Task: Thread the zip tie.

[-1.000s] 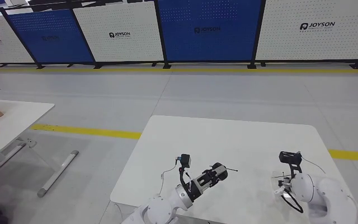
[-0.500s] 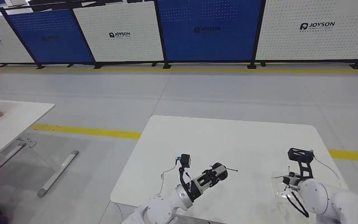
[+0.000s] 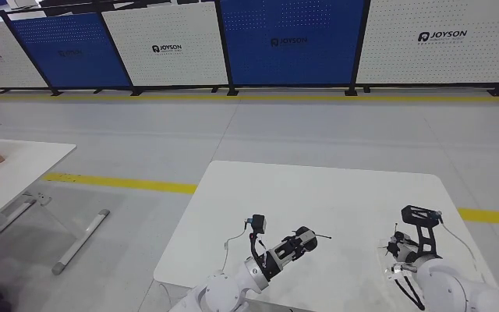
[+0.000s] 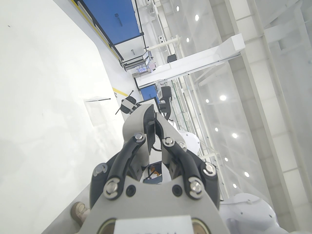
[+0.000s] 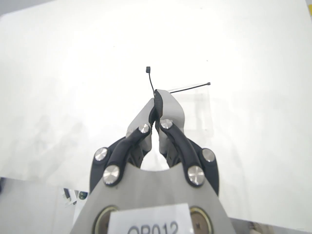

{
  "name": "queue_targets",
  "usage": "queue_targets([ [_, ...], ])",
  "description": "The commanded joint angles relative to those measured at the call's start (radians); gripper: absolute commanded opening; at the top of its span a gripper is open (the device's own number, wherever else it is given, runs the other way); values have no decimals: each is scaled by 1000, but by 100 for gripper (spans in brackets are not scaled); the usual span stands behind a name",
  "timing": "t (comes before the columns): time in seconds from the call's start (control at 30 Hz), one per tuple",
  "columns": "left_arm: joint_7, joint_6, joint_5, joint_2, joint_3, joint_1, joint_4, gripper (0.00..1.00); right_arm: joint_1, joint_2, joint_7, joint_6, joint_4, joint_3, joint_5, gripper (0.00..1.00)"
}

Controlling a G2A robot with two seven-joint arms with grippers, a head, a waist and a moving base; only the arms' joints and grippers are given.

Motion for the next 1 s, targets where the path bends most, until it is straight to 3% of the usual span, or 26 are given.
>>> queue_targets([
  [0.0, 0, 0, 0, 0, 0, 0, 0, 0, -26, 0, -23, 1, -16, -3, 3, 0],
  [0.43, 0, 0, 0, 0, 0, 0, 0, 0, -26, 0, -23, 1, -16, -3, 3, 0],
  [0.6, 0, 0, 0, 0, 0, 0, 0, 0, -70, -15, -197, 14, 0, 27, 97, 0],
  [0.73, 0, 0, 0, 0, 0, 0, 0, 0, -150, -32, -346, 14, -26, 62, 199, 0],
  [0.97, 0, 0, 0, 0, 0, 0, 0, 0, -168, -33, -360, 9, -30, 47, 200, 0],
])
